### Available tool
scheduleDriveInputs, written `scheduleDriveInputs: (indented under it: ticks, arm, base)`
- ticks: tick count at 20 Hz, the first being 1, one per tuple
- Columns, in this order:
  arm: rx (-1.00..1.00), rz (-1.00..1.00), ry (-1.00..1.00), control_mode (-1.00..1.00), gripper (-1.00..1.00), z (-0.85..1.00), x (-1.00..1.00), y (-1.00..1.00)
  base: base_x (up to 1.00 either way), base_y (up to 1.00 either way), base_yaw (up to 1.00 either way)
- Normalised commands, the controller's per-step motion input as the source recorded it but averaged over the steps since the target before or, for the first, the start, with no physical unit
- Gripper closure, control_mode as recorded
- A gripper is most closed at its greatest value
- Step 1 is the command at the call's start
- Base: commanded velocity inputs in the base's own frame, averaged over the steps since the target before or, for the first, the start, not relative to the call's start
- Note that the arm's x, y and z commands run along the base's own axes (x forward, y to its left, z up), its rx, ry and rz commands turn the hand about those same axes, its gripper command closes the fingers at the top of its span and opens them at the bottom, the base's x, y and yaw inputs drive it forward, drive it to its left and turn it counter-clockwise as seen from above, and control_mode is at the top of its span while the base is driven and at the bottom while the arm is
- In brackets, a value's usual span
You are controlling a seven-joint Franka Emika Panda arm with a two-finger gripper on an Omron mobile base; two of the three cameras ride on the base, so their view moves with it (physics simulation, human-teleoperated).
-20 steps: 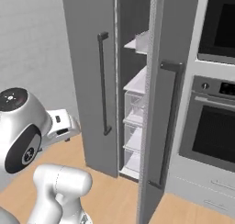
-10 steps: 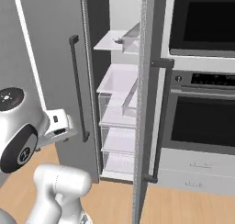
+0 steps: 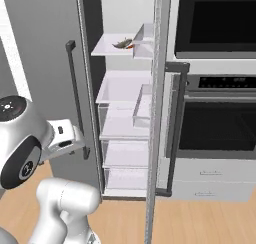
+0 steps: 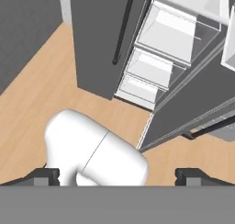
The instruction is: Place one carrot and one fish in each tupperware on the nearby counter, to pack two identical lunches.
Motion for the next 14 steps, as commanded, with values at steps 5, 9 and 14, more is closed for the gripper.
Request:
scheduleDriveInputs:
  ticks: [5,9,14]
  arm:
    - [0.0,0.0,0.0,1.0,-1.0,0.0,0.0,0.0]
    - [0.0,0.0,0.0,1.0,-1.0,0.0,0.0,0.0]
    - [0.0,0.0,0.0,1.0,-1.0,0.0,0.0,0.0]
  base:
    - [0.72,0.3,-0.23]
    - [0.81,0.19,-0.2]
    - [0.69,0.09,-0.16]
